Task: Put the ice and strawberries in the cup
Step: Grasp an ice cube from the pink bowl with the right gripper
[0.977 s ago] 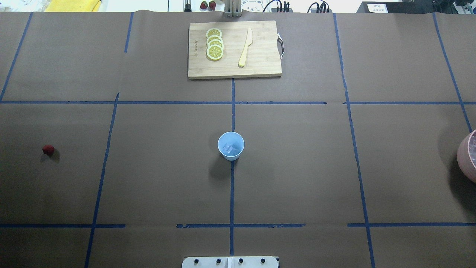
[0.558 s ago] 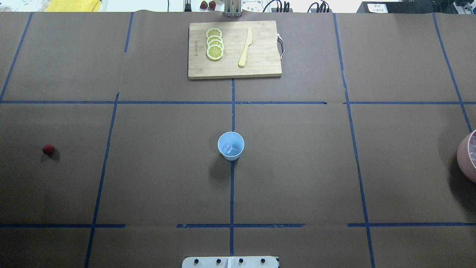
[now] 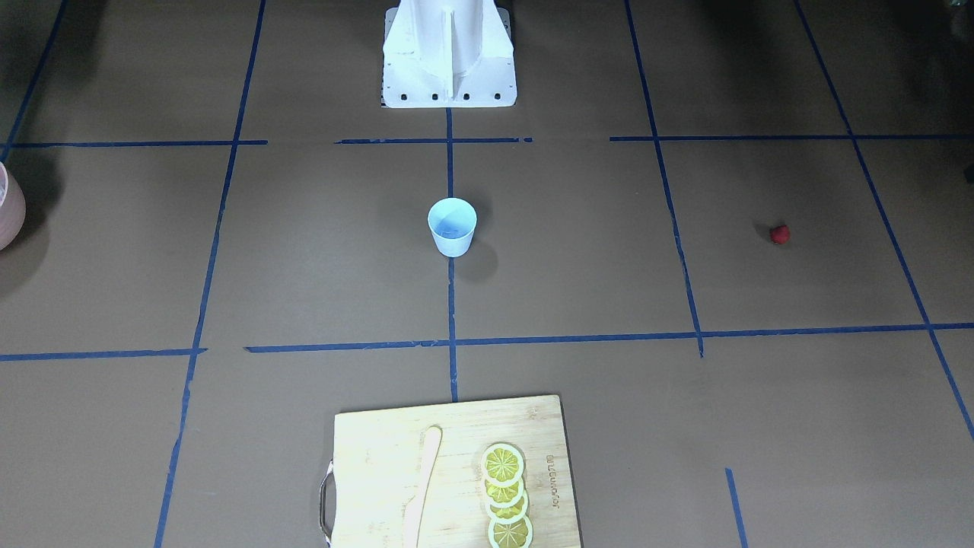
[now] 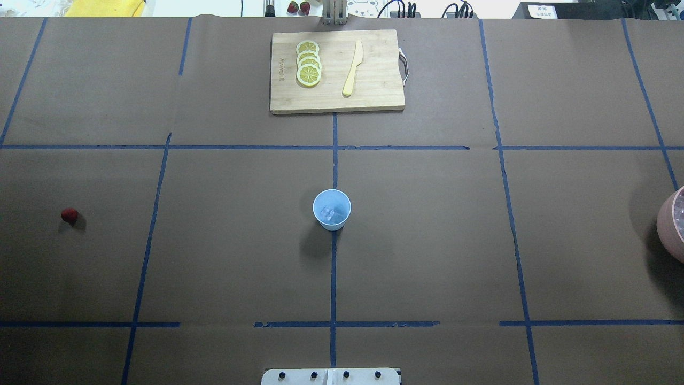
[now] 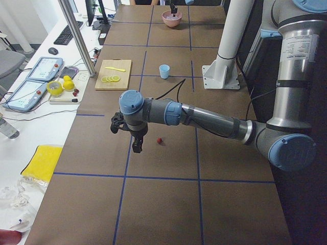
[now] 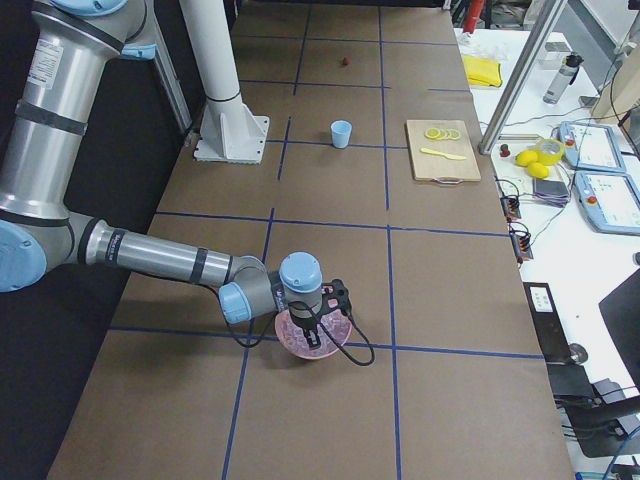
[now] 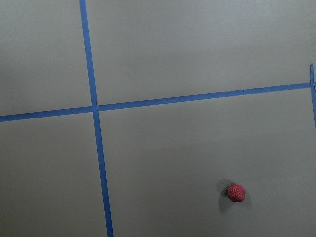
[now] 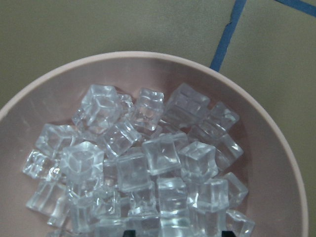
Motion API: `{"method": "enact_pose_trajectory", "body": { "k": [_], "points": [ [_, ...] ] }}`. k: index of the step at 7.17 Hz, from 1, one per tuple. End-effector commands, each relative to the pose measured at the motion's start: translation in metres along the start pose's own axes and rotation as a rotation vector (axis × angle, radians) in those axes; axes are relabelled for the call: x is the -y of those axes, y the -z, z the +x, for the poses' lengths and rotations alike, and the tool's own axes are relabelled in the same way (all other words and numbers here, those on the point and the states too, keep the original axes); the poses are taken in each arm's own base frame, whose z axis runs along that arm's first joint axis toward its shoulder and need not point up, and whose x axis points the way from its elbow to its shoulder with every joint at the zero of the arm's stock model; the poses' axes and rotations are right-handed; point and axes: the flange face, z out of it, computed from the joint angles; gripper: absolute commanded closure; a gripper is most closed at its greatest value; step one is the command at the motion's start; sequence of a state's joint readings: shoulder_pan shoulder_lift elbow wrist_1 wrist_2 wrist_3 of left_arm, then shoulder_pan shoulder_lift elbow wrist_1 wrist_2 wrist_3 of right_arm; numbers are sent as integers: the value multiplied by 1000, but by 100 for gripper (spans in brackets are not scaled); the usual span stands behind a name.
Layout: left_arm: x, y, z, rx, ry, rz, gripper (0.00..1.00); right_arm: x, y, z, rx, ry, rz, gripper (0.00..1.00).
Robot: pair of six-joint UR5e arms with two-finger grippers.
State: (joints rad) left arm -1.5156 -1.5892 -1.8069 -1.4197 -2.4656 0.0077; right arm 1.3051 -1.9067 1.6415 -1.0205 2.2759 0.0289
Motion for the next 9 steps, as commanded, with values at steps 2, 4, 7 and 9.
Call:
{"method": "enact_pose_trajectory", "body": {
  "k": [2,4,7,9],
  "points": [
    [0,0,0,-1,0,0,0,0,0,0,0,-2,0,41],
    [0,0,0,-1,0,0,0,3,3,-3,3,11,8,82],
    [0,0,1,-1,-1,1,0,8,8,-8,16,28,21,100],
    [0,0,1,-1,-1,1,0,21,36,-32,35,53,54,100]
  ]
}}
